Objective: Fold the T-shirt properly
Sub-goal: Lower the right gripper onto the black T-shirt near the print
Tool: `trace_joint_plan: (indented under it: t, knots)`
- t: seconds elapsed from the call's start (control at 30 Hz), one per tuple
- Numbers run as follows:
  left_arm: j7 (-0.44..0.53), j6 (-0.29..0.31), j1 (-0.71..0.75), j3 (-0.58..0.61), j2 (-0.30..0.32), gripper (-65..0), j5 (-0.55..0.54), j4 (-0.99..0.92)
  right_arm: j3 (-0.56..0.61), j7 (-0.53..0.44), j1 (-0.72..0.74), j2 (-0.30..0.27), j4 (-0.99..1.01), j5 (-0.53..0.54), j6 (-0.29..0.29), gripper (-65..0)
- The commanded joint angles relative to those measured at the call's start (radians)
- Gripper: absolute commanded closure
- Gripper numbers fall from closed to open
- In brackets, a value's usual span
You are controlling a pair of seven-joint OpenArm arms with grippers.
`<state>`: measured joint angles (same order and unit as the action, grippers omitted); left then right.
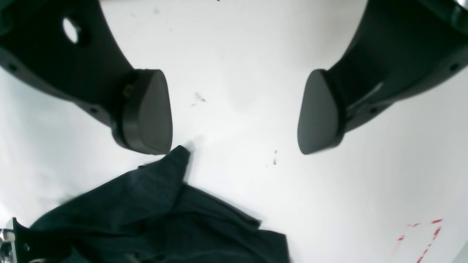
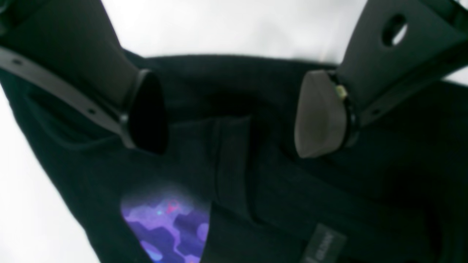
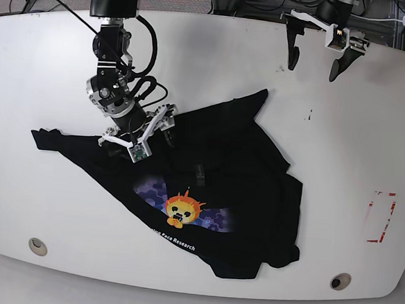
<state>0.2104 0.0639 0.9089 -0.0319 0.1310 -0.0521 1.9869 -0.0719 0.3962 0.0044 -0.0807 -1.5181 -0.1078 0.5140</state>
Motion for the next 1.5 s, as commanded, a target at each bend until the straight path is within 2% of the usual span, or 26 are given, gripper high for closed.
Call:
trace_joint_plan:
  t: [0.0, 0.3, 0.5, 0.57, 0.8, 1.17, 1.27, 1.4, 1.47]
  knots:
    - [0.03, 0.0, 0.011, -0.001, 0.0, -49.9, -0.001, 0.016, -0.003, -0.035, 0.033, -0.006, 0.017, 0.007, -0.001, -51.7]
    - [0.03, 0.0, 0.011, -0.001, -0.001, -49.9, 0.001, 0.016, -0.003, -0.041, 0.088, -0.006, 0.107, 0.007, -0.001, -51.5]
    - [0.03, 0.0, 0.011, -0.001, -0.001, -49.9, 0.001, 0.015, -0.004, -0.089, 0.111, -0.006, 0.159, 0.007, -0.001, -51.4]
    - [0.03, 0.0, 0.011, 0.0, -0.001, -49.9, 0.001, 0.015, -0.004, -0.092, 0.125, -0.006, 0.178, 0.007, -0.001, -49.3]
    - [0.03, 0.0, 0.011, -0.001, -0.001, -49.9, 0.001, 0.015, -0.007, -0.095, 0.164, -0.006, 0.25, 0.009, -0.001, -34.9]
    - [0.03, 0.0, 0.009, -0.001, -0.001, -49.9, 0.001, 0.015, -0.009, -0.095, 0.168, -0.006, 0.239, 0.015, -0.001, -32.7]
    - [0.03, 0.0, 0.009, -0.001, -0.001, -49.9, 0.001, 0.015, -0.006, -0.095, 0.167, -0.006, 0.239, 0.015, -0.001, -25.7]
    - [0.03, 0.0, 0.009, -0.001, -0.001, -49.9, 0.001, 0.015, -0.009, -0.095, 0.167, -0.006, 0.239, 0.013, -0.001, -5.2]
    - [0.03, 0.0, 0.009, -0.001, -0.001, -49.9, 0.001, 0.015, -0.009, -0.092, 0.164, -0.004, 0.238, 0.007, -0.002, 0.0]
